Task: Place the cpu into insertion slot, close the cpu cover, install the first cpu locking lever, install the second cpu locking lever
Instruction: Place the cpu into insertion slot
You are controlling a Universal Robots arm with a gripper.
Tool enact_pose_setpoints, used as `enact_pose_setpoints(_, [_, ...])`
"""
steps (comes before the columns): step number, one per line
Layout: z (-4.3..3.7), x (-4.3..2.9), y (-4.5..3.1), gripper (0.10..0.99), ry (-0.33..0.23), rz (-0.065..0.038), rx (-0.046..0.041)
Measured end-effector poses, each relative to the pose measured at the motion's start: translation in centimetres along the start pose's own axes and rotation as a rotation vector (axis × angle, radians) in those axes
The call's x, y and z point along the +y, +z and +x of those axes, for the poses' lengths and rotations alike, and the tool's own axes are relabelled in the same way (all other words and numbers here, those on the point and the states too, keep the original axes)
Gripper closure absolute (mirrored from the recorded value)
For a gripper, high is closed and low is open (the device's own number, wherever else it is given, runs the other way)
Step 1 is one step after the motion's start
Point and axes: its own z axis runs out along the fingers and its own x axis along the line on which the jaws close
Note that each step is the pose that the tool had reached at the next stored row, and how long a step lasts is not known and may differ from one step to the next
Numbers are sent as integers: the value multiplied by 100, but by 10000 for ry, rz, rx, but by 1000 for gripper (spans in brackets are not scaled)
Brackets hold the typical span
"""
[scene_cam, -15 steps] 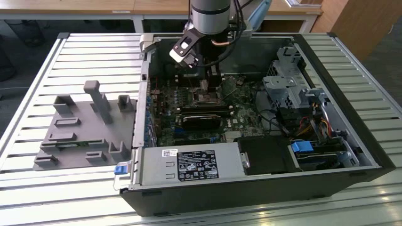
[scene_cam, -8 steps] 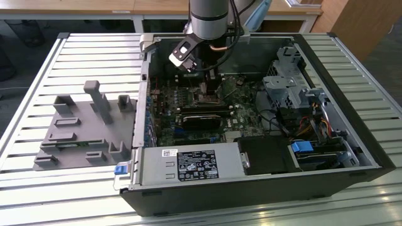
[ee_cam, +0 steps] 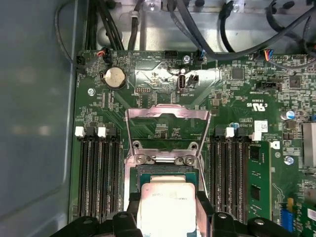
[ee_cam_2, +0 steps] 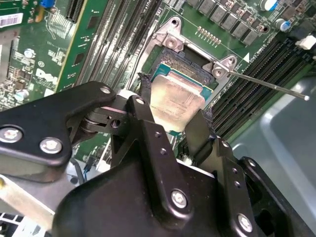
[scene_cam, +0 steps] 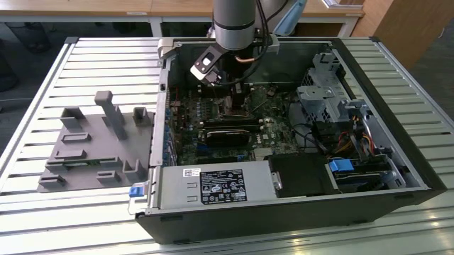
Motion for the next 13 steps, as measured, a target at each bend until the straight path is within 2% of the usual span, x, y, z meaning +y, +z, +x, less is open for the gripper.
enact_pose_setpoints(7, [13,-8,81,561,35,-1,-5])
enact_pose_setpoints(13, [20,-14,135,561,119,-2,-43])
